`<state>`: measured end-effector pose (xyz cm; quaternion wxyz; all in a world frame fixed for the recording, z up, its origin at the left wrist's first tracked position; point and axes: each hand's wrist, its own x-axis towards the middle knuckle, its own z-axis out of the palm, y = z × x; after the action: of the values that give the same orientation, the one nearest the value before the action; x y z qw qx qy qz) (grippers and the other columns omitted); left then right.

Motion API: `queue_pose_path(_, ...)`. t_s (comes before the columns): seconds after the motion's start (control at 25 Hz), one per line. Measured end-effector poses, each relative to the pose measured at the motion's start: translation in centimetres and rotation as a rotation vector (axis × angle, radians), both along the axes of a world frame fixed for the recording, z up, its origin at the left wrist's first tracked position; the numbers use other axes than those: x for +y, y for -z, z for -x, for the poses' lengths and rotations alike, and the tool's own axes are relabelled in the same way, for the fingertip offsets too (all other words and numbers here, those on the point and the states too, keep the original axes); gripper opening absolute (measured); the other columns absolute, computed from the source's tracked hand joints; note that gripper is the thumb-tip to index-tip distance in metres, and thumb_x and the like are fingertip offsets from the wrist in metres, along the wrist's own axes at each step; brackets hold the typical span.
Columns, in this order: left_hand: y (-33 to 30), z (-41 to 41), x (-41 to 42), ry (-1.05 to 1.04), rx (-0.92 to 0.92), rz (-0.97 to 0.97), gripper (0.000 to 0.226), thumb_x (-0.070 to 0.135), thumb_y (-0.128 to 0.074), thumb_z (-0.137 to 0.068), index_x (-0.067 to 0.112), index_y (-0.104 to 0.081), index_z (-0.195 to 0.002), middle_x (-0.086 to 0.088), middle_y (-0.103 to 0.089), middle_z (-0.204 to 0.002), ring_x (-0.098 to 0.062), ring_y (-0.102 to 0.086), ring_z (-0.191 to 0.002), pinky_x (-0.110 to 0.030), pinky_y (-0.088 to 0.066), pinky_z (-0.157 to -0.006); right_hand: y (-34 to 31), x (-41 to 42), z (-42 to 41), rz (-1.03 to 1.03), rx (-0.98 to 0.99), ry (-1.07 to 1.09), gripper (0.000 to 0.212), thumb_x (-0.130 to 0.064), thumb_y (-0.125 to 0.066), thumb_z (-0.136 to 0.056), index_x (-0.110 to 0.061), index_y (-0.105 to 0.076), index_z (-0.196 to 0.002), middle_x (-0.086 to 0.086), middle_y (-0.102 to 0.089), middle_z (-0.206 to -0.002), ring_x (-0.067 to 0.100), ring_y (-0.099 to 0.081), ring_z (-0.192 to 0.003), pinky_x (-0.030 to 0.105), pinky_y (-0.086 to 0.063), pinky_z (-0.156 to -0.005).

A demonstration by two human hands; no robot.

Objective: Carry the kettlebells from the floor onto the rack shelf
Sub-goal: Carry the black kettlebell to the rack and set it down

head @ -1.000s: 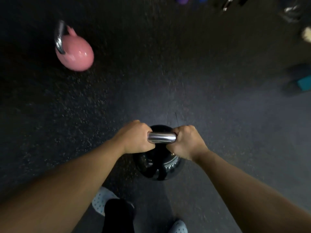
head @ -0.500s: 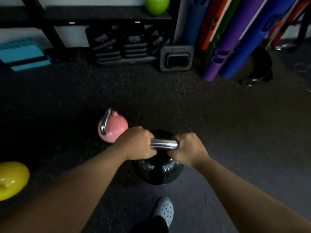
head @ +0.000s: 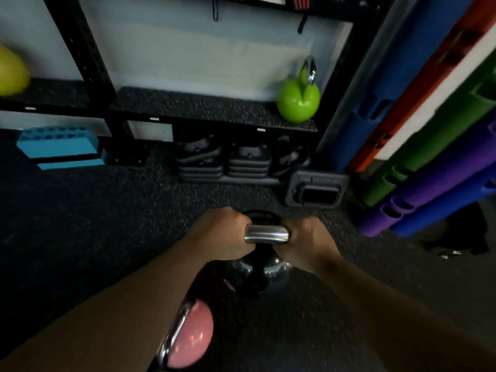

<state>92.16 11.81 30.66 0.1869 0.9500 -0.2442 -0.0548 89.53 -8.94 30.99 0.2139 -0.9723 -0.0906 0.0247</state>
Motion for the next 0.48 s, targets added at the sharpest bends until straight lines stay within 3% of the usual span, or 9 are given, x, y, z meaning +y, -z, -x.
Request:
queue_pose_path(0.12, -0.7, -8.0, 2.0, 0.006, -0.002, -0.030, 0.030, 0.040, -0.062, -0.077, 0.031, -0.043, -0.056, 0.011, -0.048, -0.050, -0.003, -0.044, -0.044, -0.022, -0.026, -0.042, -0.9, 2.1, -8.4, -0.028, 0.003, -0.018, 0.021, -0.028, -0.062, -0.070, -0.034, -0.047, -0.056, -0.006, -0.064, -0.060, 0.018, -0.063, -0.056, 0.031, -0.052, -0.052)
queue_pose_path(0.32, -2.1, -23.4, 3.0, -0.014, -0.031, -0.089, 0.033, 0.042, -0.061, -0.076, 0.035, -0.035, -0.056, 0.015, -0.042, -0.053, -0.010, -0.047, -0.051, -0.025, -0.031, -0.047, -1.2, 3.4, -23.4, -0.173, -0.072, -0.006, 0.009, -0.027, -0.062, -0.074, -0.025, -0.060, -0.065, 0.001, -0.068, -0.063, 0.026, -0.067, -0.062, 0.035, -0.053, -0.053)
queue_pose_path(0.44, -2.5, -31.0, 2.8, -0.061, -0.051, -0.139, 0.021, 0.040, -0.063, -0.077, 0.031, -0.049, -0.065, 0.010, -0.054, -0.060, -0.018, -0.059, -0.060, -0.026, -0.036, -0.053, -0.6, 3.3, -31.6, -0.176, -0.118, -0.029, 0.004, -0.026, -0.062, -0.072, -0.023, -0.063, -0.072, 0.005, -0.070, -0.065, 0.030, -0.069, -0.066, 0.032, -0.051, -0.054)
queue_pose_path(0.48, -2.5, -33.7, 2.6, -0.069, -0.075, -0.148, 0.014, 0.039, -0.063, -0.078, 0.028, -0.057, -0.071, 0.007, -0.062, -0.066, -0.020, -0.063, -0.064, -0.027, -0.037, -0.054, -0.6, 3.3, -34.5, -0.182, -0.137, -0.048, 0.011, -0.027, -0.062, -0.070, -0.028, -0.062, -0.081, 0.005, -0.071, -0.066, 0.029, -0.070, -0.067, 0.027, -0.049, -0.055)
